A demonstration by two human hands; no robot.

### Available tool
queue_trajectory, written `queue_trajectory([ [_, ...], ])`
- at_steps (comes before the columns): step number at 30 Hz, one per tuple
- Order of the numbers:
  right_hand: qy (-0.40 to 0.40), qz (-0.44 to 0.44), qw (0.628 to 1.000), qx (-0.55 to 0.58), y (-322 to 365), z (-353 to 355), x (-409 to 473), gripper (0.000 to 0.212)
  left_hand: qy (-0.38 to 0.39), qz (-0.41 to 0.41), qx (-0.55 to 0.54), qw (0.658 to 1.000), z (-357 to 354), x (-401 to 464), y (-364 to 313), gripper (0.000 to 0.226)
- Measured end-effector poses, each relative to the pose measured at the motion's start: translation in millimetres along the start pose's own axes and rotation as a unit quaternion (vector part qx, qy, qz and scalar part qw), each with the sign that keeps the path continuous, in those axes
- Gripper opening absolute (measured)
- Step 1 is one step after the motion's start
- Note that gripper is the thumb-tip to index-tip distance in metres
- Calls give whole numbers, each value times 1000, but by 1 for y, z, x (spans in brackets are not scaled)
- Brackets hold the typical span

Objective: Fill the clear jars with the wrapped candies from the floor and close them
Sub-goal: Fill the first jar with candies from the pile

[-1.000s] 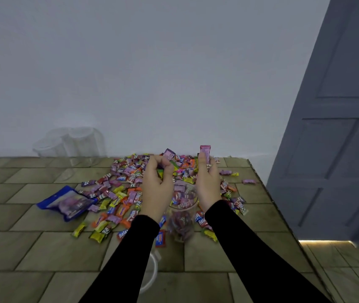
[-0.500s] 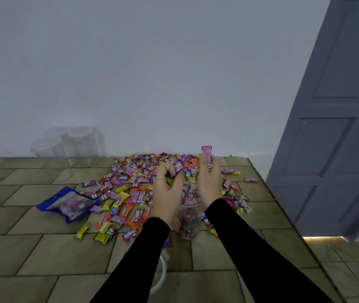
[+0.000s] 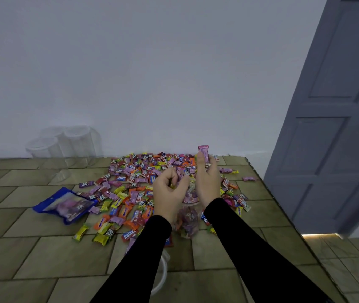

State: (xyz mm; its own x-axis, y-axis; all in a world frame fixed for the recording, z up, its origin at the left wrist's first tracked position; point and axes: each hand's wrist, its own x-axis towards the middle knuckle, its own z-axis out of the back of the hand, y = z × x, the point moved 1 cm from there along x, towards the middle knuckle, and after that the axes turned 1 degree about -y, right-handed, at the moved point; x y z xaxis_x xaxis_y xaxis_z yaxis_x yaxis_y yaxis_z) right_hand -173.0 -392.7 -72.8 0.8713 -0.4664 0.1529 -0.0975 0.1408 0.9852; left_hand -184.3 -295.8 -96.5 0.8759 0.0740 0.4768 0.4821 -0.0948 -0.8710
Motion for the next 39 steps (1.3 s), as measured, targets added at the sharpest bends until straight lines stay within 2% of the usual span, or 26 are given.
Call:
queue_trajectory([
  [5,1,1,1000,4,1,1,-1,58,3,-17,9,1000,1,2,7,34],
  [10,5,15,1000,1,1,0,-2,57,44,-8,-19,999,-4,5,5,24],
  [13,16,31,999,-6,0,-2,-4,57,34,15,4,999,-2,9,2,45],
  [15,32,38,999,-15,1,-2,-7,55,8,34,15,999,3,12,4,50],
  [17,43,44,998,-24,0,-2,-11,57,-27,92,2,995,9,11,13,53],
  [19,41,56,997,-31,-2,-2,-14,55,-32,177,-34,983,11,5,25,58],
  [21,40,62,997,-34,-3,-3,-14,53,-30,261,-93,960,9,-2,35,63],
  [23,47,69,996,-38,-3,-5,-13,52,-40,305,-133,942,7,-3,41,67],
  [26,57,69,996,-28,-9,-7,-9,50,-51,292,-134,946,4,0,45,72],
  [32,100,120,987,-35,-15,-7,-8,23,-81,273,-118,952,5,-2,50,69],
  [39,114,137,983,-52,-18,-6,-7,38,-76,251,-72,962,6,-3,58,65],
])
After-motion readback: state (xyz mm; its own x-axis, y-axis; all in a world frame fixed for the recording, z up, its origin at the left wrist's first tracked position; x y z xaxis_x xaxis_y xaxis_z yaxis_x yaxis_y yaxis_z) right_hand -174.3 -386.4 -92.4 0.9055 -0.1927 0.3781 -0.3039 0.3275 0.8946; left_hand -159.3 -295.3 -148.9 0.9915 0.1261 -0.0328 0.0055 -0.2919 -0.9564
